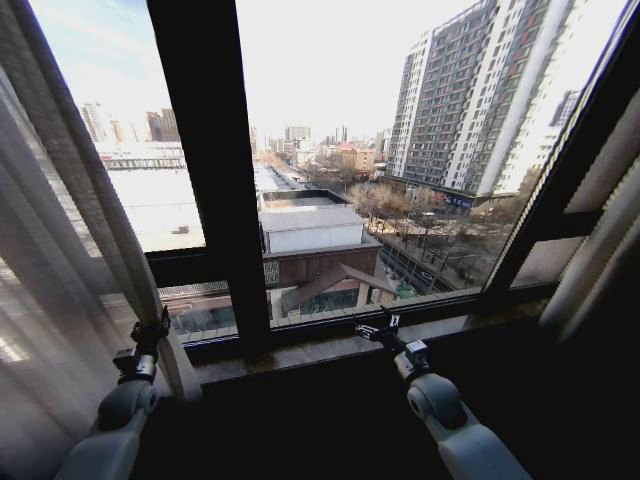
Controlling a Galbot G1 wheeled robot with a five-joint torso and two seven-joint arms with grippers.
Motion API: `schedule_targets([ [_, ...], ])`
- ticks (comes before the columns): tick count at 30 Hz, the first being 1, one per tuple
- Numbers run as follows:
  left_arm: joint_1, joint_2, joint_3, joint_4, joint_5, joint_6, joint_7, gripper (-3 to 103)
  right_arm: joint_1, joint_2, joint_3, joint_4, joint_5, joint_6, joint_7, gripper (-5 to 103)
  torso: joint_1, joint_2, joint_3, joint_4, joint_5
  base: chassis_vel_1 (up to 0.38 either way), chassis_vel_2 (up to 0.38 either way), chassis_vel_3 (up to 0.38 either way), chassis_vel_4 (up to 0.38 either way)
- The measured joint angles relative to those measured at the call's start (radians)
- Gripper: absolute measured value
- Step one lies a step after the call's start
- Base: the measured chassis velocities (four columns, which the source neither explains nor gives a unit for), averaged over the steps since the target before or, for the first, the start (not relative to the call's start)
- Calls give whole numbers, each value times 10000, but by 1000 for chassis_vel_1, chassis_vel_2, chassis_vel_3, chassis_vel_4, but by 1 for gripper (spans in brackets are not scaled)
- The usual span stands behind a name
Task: Open the curtains by pulling them apart, changing their state from closed to fully open.
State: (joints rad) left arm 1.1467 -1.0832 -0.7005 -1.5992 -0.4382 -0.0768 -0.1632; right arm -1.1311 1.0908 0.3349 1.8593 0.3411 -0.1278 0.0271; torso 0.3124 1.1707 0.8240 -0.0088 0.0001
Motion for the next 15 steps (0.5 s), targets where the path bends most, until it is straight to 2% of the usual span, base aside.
schedule_targets([
  [3, 213, -81, -196, -125, 27, -5, -187, 18, 0, 0, 0, 0, 0, 0, 0, 100, 0, 0, 0, 1, -1, 0, 0, 0, 0],
  [4, 213, -81, -196, -125, 27, -5, -187, 18, 0, 0, 0, 0, 0, 0, 0, 100, 0, 0, 0, 1, -1, 0, 0, 0, 0],
  [6, 360, -97, -327, -148, 111, -62, -331, 7, 0, 0, 0, 0, 0, 0, 0, 100, 0, 0, 0, 2, -1, 0, 0, 0, 0],
  [7, 397, -97, -367, -145, 180, -99, -366, 7, 0, 0, 0, 0, 0, 0, 0, 100, -1, 0, 0, 2, 0, 0, 0, 0, 0],
  [8, 423, -99, -402, -131, 224, -138, -409, 3, 0, 0, 0, 0, 0, 0, 0, 100, -1, 1, 0, 1, 0, 0, 0, 0, 0],
  [15, 409, -60, -414, -128, 194, -157, -434, 0, 0, 0, 0, 0, 0, 0, 0, 100, 0, 0, 0, 0, -1, 0, 0, 0, 0],
])
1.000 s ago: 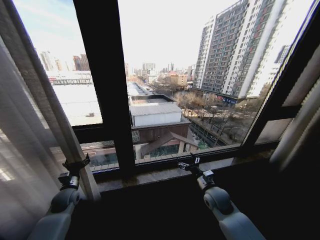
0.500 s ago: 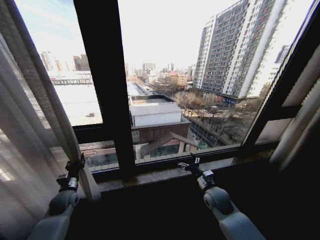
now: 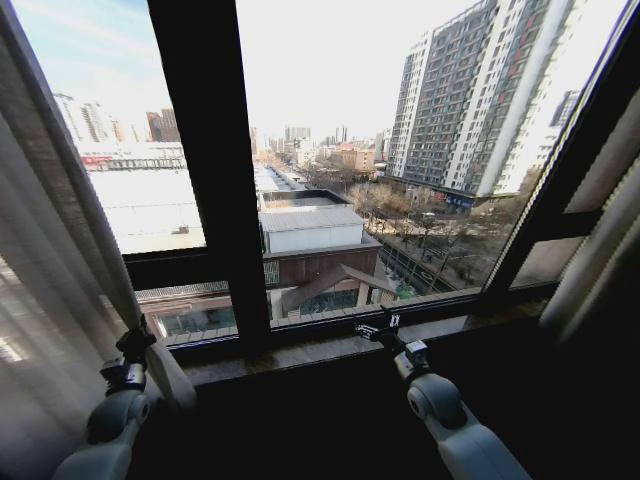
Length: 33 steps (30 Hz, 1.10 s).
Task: Open the curtains by pulling them apart, changing their state from closed to fully open.
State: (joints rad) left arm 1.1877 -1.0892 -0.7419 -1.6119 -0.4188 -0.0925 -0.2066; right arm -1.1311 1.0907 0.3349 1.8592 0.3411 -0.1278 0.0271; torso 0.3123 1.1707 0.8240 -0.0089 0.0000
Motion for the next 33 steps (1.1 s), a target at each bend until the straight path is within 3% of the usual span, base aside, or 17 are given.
schedule_targets([
  [12, 65, -38, 0, -122, -33, -18, 41, 0, 0, 0, 0, 0, 0, 0, 0, 100, 0, 0, 0, -1, 1, 90, 95, -84, -99],
  [33, 576, -301, -86, -659, 83, -76, -206, 0, 0, 1, -1, 0, 0, 0, -1, 100, 1, 0, 0, 4, 2, 307, 312, -313, -312],
])
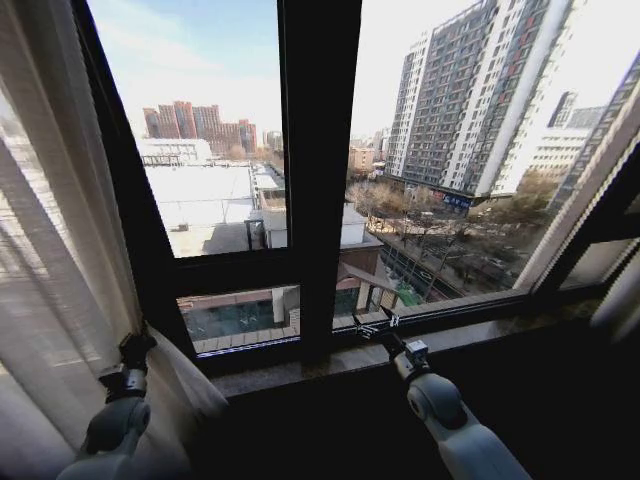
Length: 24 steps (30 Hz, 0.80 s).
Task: Open the curtains by pulling them apart, changing their state from closed to fully open.
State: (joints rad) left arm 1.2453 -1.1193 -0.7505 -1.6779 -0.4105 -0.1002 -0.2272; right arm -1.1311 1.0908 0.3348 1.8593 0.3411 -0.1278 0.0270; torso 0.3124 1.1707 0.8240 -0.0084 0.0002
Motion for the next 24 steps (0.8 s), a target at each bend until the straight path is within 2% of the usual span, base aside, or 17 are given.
schedule_targets([
  [5, 1, -20, 9, -52, 22, 7, -30, 0, 0, 1, 0, 1, 0, 0, -1, 100, -1, 2, -1, -1, -9, 270, 251, -269, -250],
  [9, 1, -27, 17, -57, 26, 18, -41, 0, 0, 2, 0, 1, 0, 0, -1, 100, 0, 1, -1, 0, -7, 90, 33, -70, -55],
  [14, 0, -35, 28, -11, 31, 17, -40, 0, 0, -4, 2, -1, 0, 0, 1, 100, 4, -1, 2, -12, 6, -8, -58, -13, 76],
  [24, -5, 31, -31, 94, 13, -52, -41, 0, 0, -1, 1, -1, 0, 0, 0, 100, -4, 2, -2, 0, -4, 37, -68, -52, 68],
])
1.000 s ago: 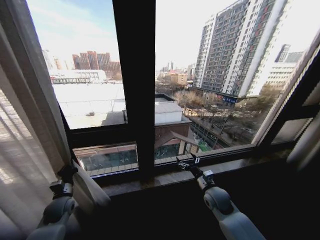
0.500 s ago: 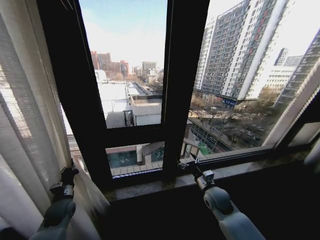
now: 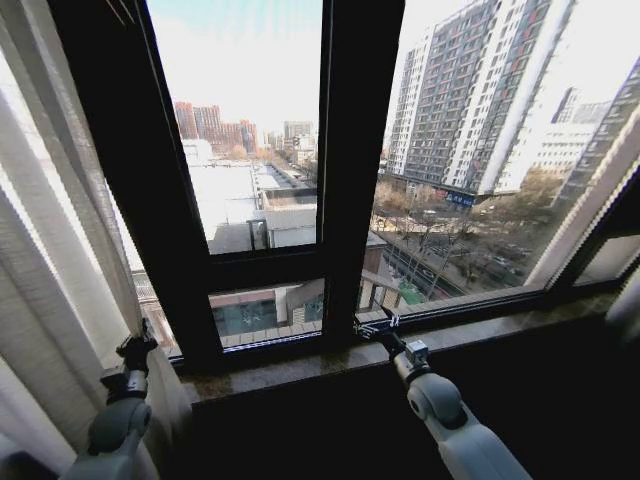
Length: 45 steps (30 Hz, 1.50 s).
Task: Open the curtains by pulling them apart, changing their state from closed to fully open.
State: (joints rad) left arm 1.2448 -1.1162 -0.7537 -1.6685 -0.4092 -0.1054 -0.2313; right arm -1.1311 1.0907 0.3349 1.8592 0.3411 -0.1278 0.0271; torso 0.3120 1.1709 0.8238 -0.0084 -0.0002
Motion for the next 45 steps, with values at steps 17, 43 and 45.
schedule_targets([
  [17, 139, -10, -101, -25, -54, -108, -11, 0, 0, 0, 0, 0, 0, 0, 0, 100, 0, 0, 0, -3, 1, 76, -3, -83, 5],
  [43, 422, 53, -308, -178, -111, -255, -42, 0, 0, 0, 0, 0, 0, 0, 0, 100, 5, -2, 2, -4, 2, 203, 191, -197, -193],
  [45, 442, 52, -320, -208, -113, -255, -43, 0, 0, 0, 0, 0, 0, 0, 0, 100, 5, -3, 3, -4, 0, 334, 345, -343, -342],
])
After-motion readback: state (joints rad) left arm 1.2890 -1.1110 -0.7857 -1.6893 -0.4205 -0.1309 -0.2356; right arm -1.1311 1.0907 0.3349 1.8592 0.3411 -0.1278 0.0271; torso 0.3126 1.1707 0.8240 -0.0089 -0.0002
